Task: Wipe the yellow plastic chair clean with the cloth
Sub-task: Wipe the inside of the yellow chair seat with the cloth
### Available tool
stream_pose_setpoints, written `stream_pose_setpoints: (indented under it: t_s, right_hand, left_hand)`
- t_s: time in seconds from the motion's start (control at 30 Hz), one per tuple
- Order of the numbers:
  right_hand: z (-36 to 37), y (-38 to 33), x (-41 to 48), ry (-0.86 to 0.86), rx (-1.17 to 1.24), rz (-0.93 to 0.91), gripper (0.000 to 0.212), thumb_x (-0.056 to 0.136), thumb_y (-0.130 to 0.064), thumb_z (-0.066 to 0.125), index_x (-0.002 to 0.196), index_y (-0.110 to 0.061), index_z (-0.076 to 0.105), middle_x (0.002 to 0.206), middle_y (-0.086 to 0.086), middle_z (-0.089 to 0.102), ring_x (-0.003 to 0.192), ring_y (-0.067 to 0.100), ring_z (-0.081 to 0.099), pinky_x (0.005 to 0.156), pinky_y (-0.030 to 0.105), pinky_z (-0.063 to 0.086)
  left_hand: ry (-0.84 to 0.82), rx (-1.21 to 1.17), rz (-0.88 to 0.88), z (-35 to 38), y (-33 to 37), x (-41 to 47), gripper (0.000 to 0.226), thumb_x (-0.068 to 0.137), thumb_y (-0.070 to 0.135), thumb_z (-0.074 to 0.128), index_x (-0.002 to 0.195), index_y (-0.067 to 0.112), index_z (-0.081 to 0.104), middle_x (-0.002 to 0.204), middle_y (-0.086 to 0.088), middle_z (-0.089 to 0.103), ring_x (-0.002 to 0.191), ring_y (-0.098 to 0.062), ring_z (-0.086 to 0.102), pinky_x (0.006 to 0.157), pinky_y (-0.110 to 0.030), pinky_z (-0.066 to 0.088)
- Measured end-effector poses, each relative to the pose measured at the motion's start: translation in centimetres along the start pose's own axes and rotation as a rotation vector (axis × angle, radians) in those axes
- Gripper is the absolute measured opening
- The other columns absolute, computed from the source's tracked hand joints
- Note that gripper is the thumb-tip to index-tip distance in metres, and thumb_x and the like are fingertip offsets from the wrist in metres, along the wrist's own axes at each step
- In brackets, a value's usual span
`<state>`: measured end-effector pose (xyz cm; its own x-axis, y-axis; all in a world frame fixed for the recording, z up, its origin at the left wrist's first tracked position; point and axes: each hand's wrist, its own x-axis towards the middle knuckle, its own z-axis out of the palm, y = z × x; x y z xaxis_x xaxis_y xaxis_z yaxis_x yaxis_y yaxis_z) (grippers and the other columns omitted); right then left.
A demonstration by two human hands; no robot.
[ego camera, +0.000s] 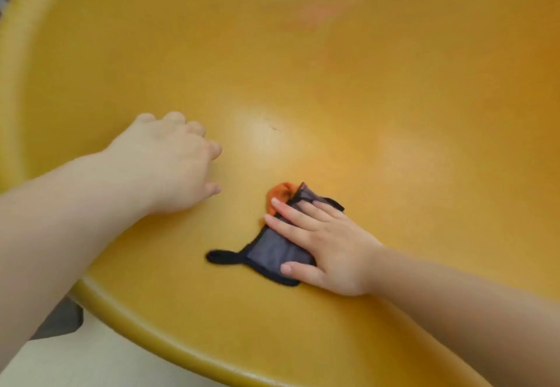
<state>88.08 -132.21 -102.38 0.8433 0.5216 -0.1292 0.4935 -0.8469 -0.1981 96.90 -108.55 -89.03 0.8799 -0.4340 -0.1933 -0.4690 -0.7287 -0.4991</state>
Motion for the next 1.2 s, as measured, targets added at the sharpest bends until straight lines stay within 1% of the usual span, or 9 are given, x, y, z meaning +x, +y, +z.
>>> stream_pose_setpoints:
  t_s: [0.17,0.33,0.53,0.6,0.67,0.77,0.87,1.03,1.2]
  right_hand:
    - [-2.8,12.9,1.0,0.129,-0.221,0.505,0.096,0.082,-0.089,0.004,0.161,-0.037,-0.010,0.168,-0.008,-0.019,0.157,0.022,-0.012,0.127,0.041,-0.002]
    - [-2.6,7.2,10.9,0.427,0.131,0.964,0.095,0.095,-0.074,0.023,0.162,-0.014,-0.004,0.169,0.010,-0.015,0.155,0.037,-0.011,0.125,0.055,-0.001]
    - [-3.2,-6.5,15.8,0.358,0.233,0.134,0.082,0.098,-0.068,0.016,0.162,-0.023,-0.007,0.169,-0.004,-0.020,0.155,0.025,-0.020,0.126,0.044,-0.007]
    - [-2.3,-5.3,12.9,0.262,0.152,-0.129,0.076,0.099,-0.068,0.015,0.162,-0.031,-0.006,0.168,-0.009,-0.019,0.155,0.021,-0.018,0.126,0.040,-0.010]
    - [-1.7,-0.8,10.9,0.215,0.063,-0.162,0.068,0.100,-0.067,0.009,0.160,-0.039,-0.007,0.168,-0.013,-0.019,0.157,0.020,-0.010,0.126,0.040,-0.010]
    - [-1.7,8.0,10.1,0.309,-0.048,0.234,0.069,0.097,-0.067,-0.001,0.160,-0.040,-0.005,0.166,-0.011,-0.021,0.157,0.023,-0.007,0.126,0.039,-0.009]
    - [-3.1,13.2,10.7,0.537,-0.091,0.590,0.078,0.099,-0.064,0.021,0.163,-0.025,-0.001,0.170,0.000,-0.016,0.157,0.029,-0.008,0.126,0.044,-0.005]
    - [-7.5,14.3,15.5,0.912,0.101,0.889,0.099,0.096,-0.067,0.041,0.161,-0.006,-0.003,0.169,0.015,-0.009,0.157,0.033,-0.007,0.125,0.046,-0.008]
    - [-13.3,11.6,22.3,1.081,0.352,1.096,0.097,0.097,-0.062,0.034,0.158,0.005,-0.001,0.166,0.027,-0.009,0.155,0.040,-0.007,0.126,0.049,-0.003]
  left_hand:
    - [-0.008,0.117,0.078,-0.2,-2.7,0.3,0.056,0.091,0.072,0.035,0.132,0.036,0.047,0.123,0.008,0.049,0.120,-0.019,0.045,0.093,-0.038,0.039]
    - [-0.007,0.121,0.148,-0.5,-3.4,0.3,0.054,0.093,0.071,0.035,0.135,0.037,0.042,0.125,0.010,0.046,0.123,-0.016,0.043,0.093,-0.035,0.037]
    - [0.076,0.176,0.155,-2.0,-6.0,1.1,0.052,0.091,0.071,0.034,0.130,0.039,0.043,0.121,0.011,0.048,0.122,-0.015,0.045,0.090,-0.034,0.039]
    - [0.095,0.217,0.152,-2.5,-7.2,1.8,0.053,0.090,0.073,0.034,0.130,0.038,0.044,0.121,0.011,0.048,0.121,-0.015,0.045,0.092,-0.034,0.040]
    - [0.102,0.254,0.148,-3.2,-8.5,2.7,0.055,0.090,0.073,0.034,0.133,0.038,0.044,0.124,0.011,0.048,0.122,-0.016,0.043,0.097,-0.035,0.040]
    - [0.165,0.324,0.135,-4.5,-10.0,3.9,0.058,0.089,0.072,0.034,0.135,0.039,0.045,0.132,0.009,0.046,0.129,-0.019,0.039,0.105,-0.043,0.036]
    - [0.311,0.397,0.071,-6.0,-11.3,5.1,0.064,0.084,0.072,0.044,0.138,0.039,0.050,0.149,-0.001,0.041,0.140,-0.028,0.032,0.115,-0.055,0.025]
    - [0.407,0.245,-0.247,-6.8,-12.7,7.1,0.092,0.079,0.076,0.047,0.156,0.035,0.019,0.165,-0.016,0.005,0.144,-0.044,0.021,0.114,-0.064,0.024]
    - [0.421,0.071,-0.333,-5.1,-12.3,8.0,0.115,0.077,0.076,0.054,0.159,0.018,-0.001,0.161,-0.019,0.018,0.131,-0.041,0.038,0.104,-0.051,0.040]
